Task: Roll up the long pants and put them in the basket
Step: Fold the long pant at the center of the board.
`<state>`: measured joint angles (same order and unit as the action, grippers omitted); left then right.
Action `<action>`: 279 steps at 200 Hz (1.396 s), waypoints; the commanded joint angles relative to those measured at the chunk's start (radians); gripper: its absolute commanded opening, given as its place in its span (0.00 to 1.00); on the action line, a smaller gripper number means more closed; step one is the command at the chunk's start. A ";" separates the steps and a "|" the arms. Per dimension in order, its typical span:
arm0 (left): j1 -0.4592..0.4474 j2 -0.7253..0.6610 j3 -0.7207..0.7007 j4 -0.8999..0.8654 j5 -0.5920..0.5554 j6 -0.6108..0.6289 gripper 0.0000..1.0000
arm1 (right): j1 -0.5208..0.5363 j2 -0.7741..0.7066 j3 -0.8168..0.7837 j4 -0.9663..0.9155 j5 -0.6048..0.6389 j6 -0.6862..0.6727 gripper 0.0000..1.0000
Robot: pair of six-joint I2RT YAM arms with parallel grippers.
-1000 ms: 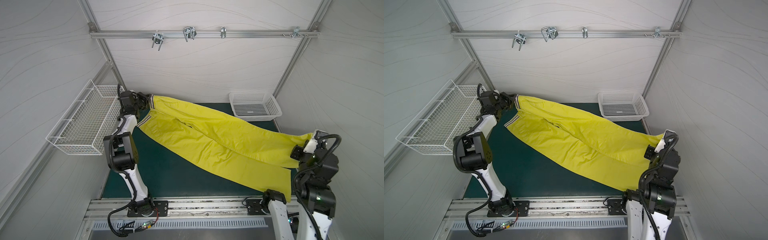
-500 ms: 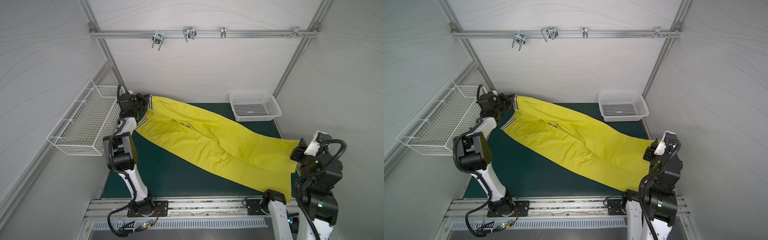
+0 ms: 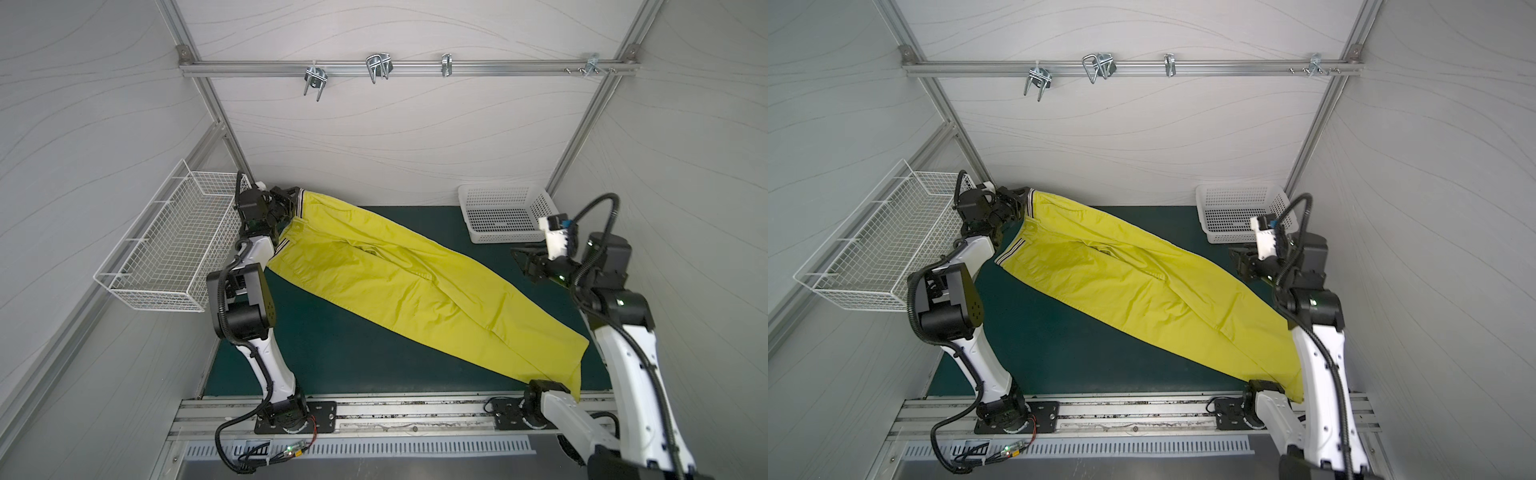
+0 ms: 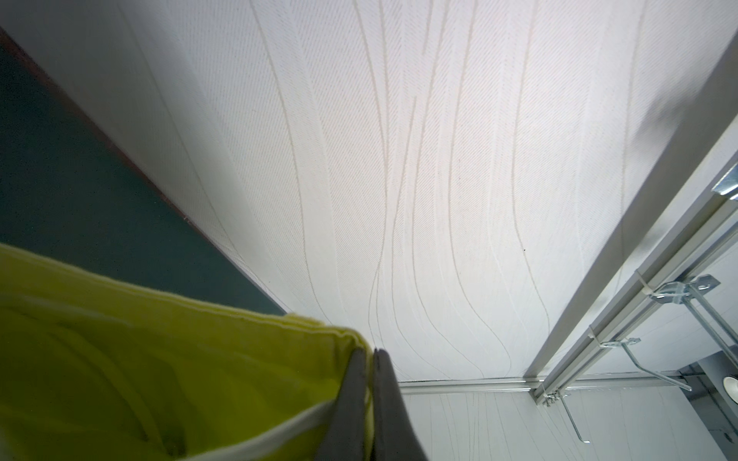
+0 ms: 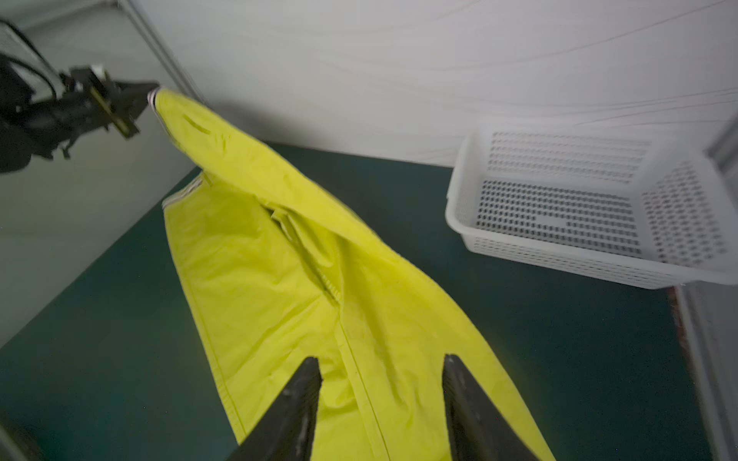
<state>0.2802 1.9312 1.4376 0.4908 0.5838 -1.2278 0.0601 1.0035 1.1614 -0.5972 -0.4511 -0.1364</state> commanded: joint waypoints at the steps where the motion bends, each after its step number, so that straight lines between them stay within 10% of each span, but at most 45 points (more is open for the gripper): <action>1: 0.096 0.023 -0.042 0.164 -0.051 -0.160 0.00 | 0.199 0.103 0.086 -0.039 0.042 -0.190 0.53; 48: 0.095 0.051 -0.028 0.222 -0.030 -0.258 0.00 | 0.267 0.409 0.201 0.093 -0.168 -0.309 0.54; 132: 0.097 0.032 0.038 0.153 0.036 -0.255 0.00 | 0.304 0.996 0.633 -0.024 -0.164 -0.454 0.52; 279: 0.106 0.017 0.047 0.190 0.056 -0.305 0.00 | 0.282 1.355 0.974 -0.055 -0.227 -0.417 0.52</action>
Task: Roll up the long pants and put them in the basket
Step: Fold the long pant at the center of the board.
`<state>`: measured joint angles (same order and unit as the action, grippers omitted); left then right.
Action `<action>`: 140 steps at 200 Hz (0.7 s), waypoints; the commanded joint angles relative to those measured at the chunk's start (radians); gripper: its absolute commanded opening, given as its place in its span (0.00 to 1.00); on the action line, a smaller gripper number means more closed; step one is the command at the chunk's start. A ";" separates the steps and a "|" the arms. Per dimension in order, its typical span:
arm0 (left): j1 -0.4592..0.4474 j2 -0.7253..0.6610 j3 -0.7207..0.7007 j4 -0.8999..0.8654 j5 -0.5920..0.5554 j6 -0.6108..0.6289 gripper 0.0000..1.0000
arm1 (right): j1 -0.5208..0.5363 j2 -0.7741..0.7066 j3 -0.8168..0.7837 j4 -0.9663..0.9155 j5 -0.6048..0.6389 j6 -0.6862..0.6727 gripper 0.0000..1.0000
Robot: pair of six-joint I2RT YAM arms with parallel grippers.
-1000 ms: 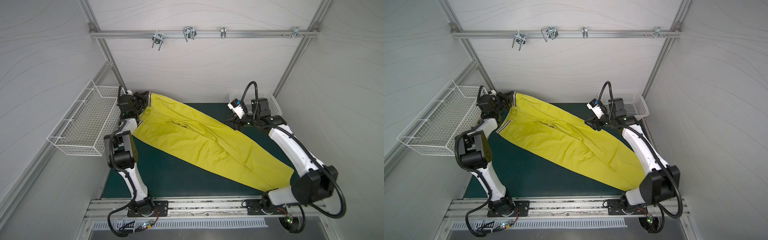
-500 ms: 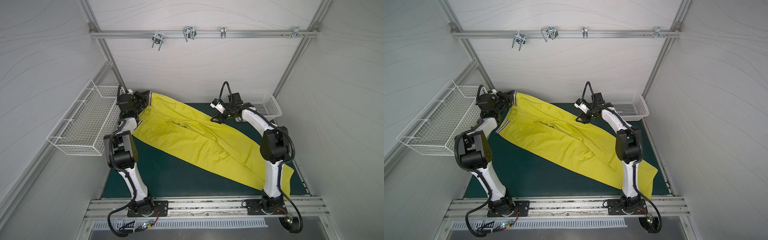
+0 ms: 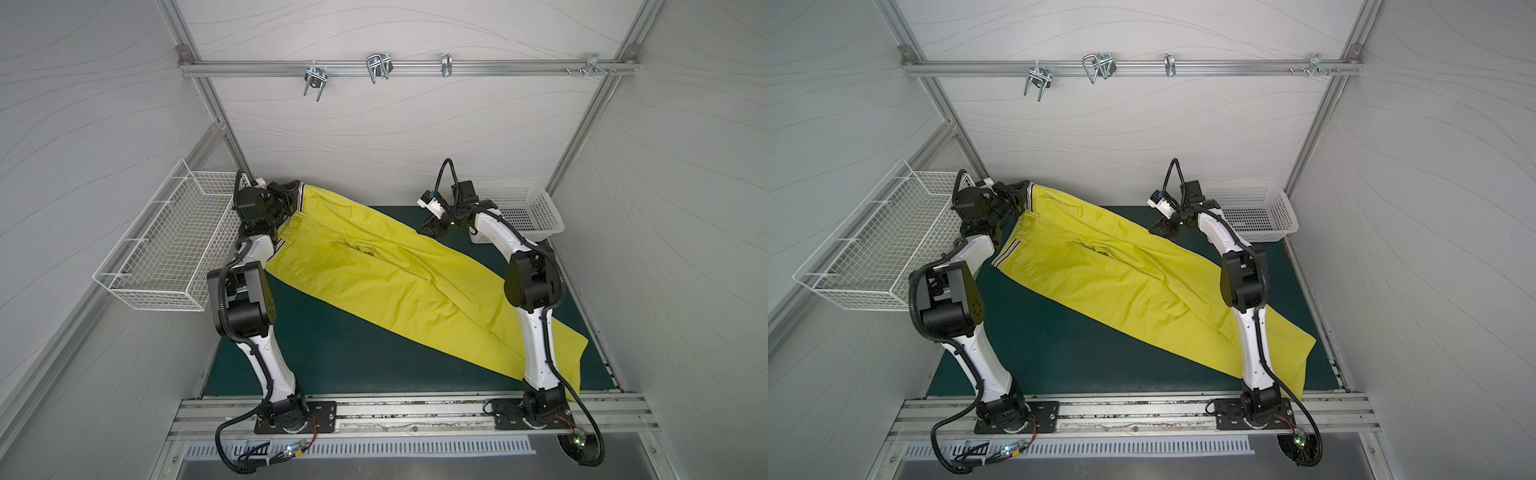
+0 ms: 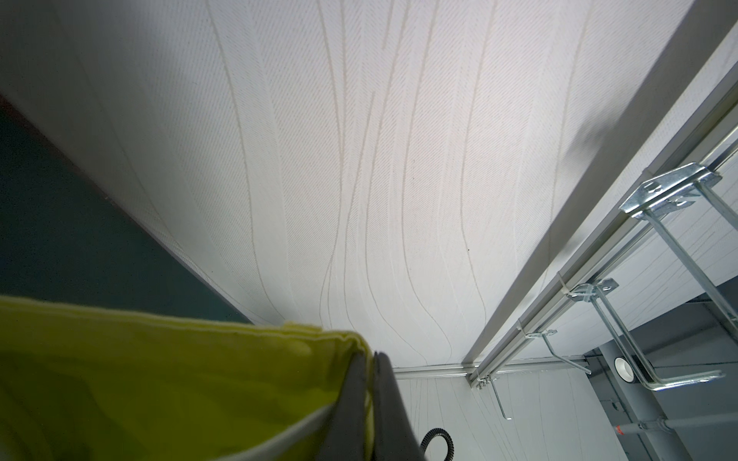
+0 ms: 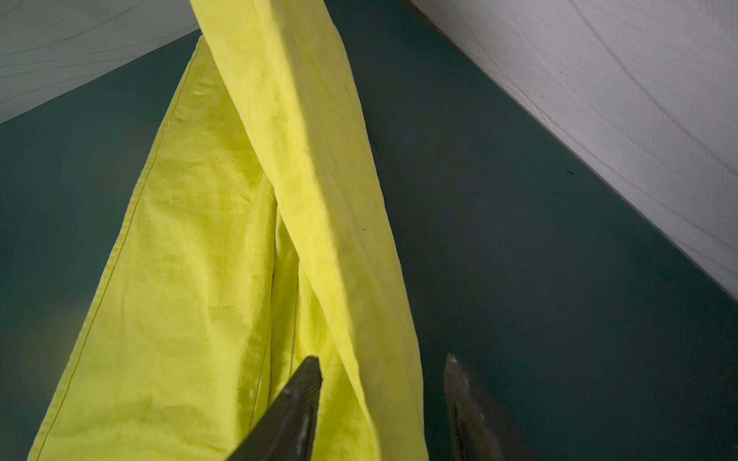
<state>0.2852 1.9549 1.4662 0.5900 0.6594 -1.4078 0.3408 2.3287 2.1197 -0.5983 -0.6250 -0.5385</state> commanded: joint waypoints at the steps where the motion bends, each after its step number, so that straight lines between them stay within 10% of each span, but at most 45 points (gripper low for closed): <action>1: 0.101 -0.006 0.018 0.091 -0.020 -0.124 0.00 | 0.001 0.030 0.016 -0.055 -0.054 -0.015 0.53; 68: 0.109 -0.001 0.011 0.133 -0.021 -0.164 0.00 | 0.005 0.047 -0.008 -0.056 -0.067 -0.006 0.46; 102: 0.113 0.006 0.008 0.145 -0.022 -0.177 0.00 | 0.008 0.058 0.019 -0.083 -0.066 0.031 0.01; 140: 0.113 0.014 0.005 0.157 -0.027 -0.170 0.00 | 0.002 -0.068 -0.102 -0.060 0.022 0.073 0.00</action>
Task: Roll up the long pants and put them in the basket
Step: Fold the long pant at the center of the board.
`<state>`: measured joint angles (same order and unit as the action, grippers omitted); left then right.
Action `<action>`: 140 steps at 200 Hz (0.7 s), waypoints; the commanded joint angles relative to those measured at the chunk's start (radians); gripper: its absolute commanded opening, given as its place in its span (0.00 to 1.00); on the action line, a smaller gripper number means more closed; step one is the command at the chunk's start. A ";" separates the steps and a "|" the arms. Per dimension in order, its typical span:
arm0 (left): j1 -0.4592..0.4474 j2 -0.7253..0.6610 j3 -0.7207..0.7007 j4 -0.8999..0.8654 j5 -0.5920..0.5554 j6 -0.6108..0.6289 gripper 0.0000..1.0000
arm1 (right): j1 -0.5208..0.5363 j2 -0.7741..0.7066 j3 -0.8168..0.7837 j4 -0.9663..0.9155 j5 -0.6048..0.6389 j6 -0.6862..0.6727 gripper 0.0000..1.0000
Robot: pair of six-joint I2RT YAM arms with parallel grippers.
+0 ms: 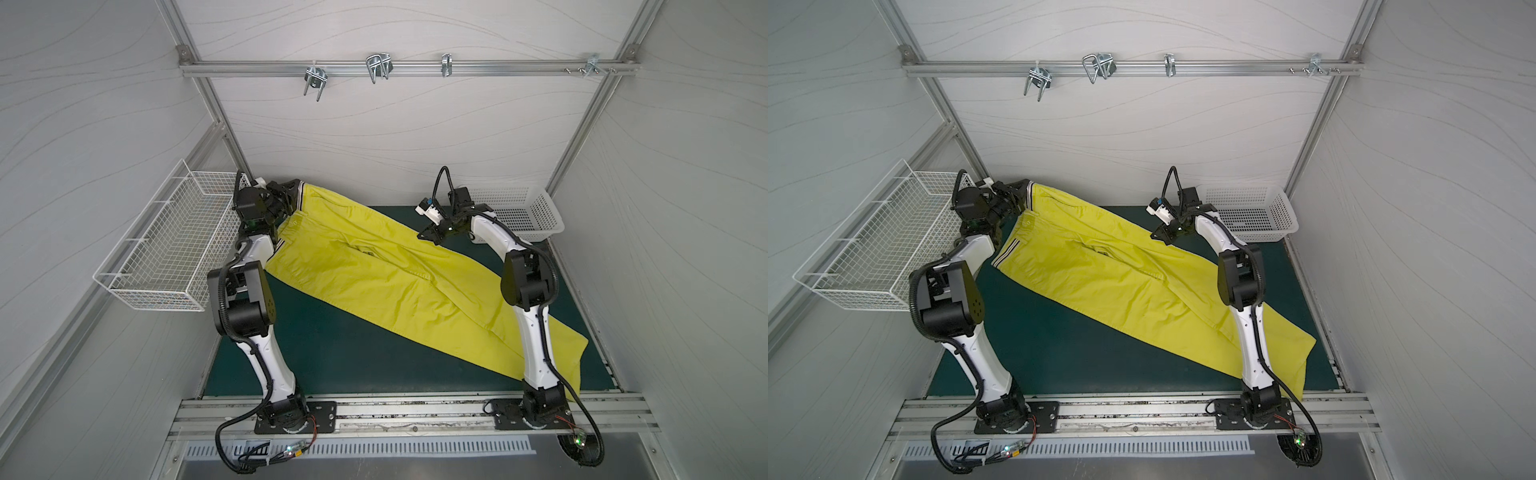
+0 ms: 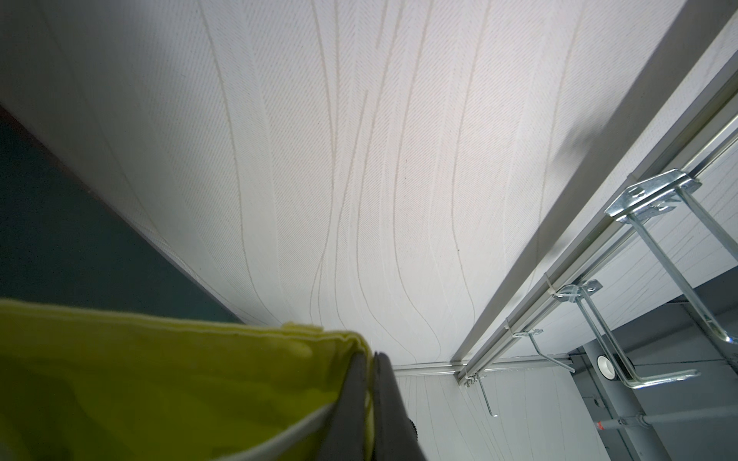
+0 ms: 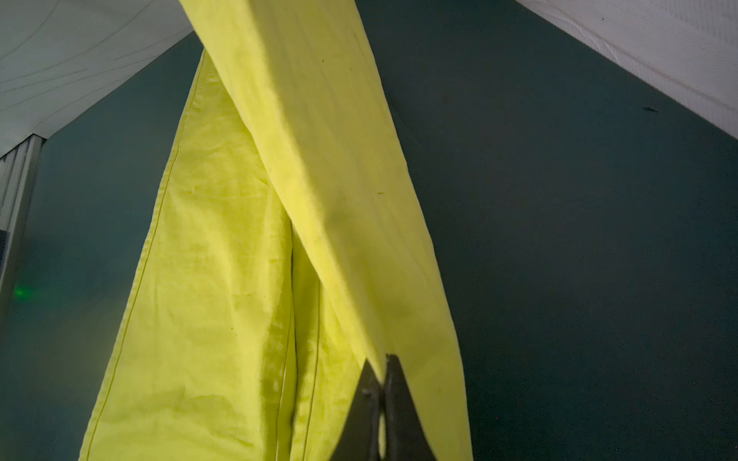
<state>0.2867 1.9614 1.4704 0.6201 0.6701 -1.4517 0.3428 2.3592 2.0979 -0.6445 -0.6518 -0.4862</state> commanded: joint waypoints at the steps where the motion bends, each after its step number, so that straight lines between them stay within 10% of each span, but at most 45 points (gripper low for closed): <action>1: 0.112 0.008 0.001 0.125 -0.038 -0.125 0.00 | 0.000 -0.106 -0.086 -0.009 0.053 0.023 0.00; 55: 0.111 -0.046 -0.053 0.054 -0.052 0.005 0.00 | 0.134 -0.501 -0.499 0.177 0.320 -0.025 0.00; 140: 0.112 -0.148 -0.138 -0.128 -0.130 0.241 0.00 | 0.523 -0.733 -0.835 0.180 0.774 0.005 0.00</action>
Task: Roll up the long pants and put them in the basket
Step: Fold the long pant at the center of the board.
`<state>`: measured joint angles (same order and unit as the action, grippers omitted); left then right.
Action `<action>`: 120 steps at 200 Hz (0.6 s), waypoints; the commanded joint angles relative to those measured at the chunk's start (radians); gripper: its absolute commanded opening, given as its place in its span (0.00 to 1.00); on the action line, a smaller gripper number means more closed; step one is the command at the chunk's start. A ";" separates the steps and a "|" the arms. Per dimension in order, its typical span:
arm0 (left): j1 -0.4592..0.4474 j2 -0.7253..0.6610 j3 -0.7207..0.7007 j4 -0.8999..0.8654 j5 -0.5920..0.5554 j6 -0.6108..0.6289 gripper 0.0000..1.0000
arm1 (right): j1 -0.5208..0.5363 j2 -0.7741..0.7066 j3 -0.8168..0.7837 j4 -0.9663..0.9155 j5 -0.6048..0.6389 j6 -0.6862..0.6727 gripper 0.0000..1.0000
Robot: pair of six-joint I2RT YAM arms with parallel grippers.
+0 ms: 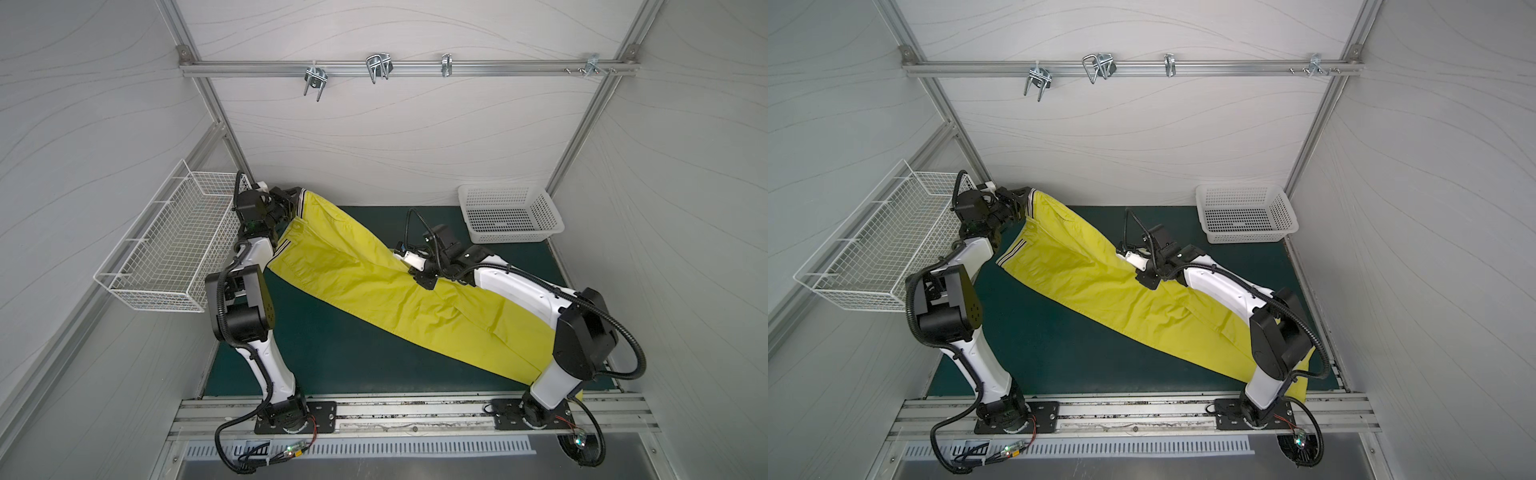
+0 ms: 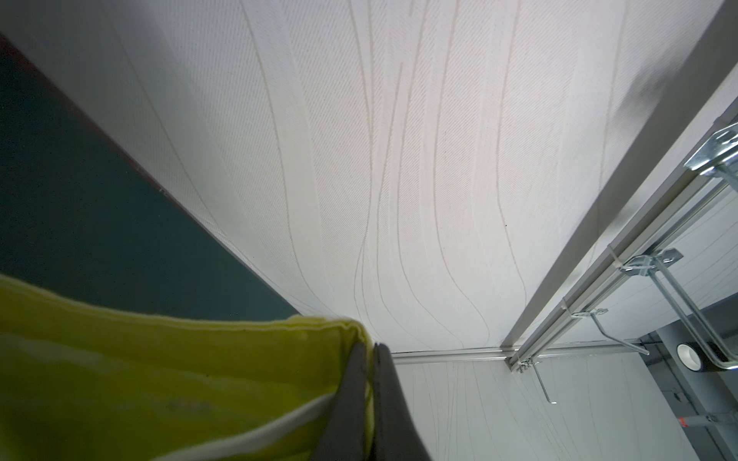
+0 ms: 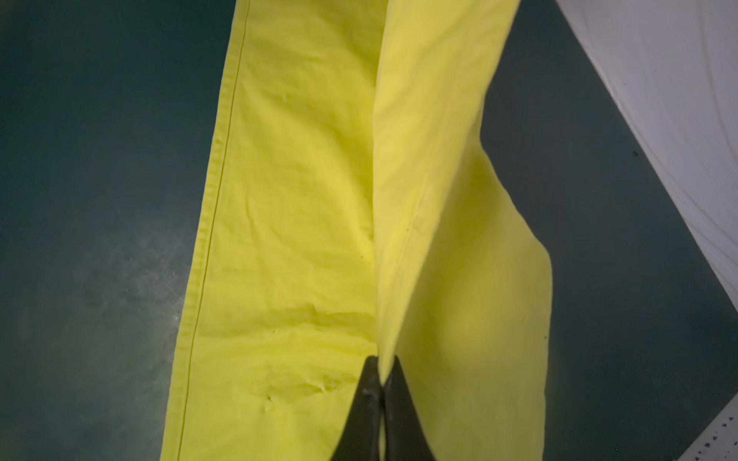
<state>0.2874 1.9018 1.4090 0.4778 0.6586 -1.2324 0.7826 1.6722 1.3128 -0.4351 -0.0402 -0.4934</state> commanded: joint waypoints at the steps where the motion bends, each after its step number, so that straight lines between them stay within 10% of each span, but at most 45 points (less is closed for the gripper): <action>1: 0.111 -0.089 -0.078 0.013 -0.119 0.023 0.00 | 0.088 -0.046 -0.052 -0.031 0.167 0.014 0.00; 120: 0.111 -0.178 -0.274 0.040 -0.252 0.148 0.00 | 0.251 0.195 -0.097 -0.140 0.254 0.305 0.00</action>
<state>0.2848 1.8477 1.2858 0.4446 0.6746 -1.0416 0.9897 1.8118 1.2255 -0.3965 0.2081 -0.2554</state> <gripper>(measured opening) 0.062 0.054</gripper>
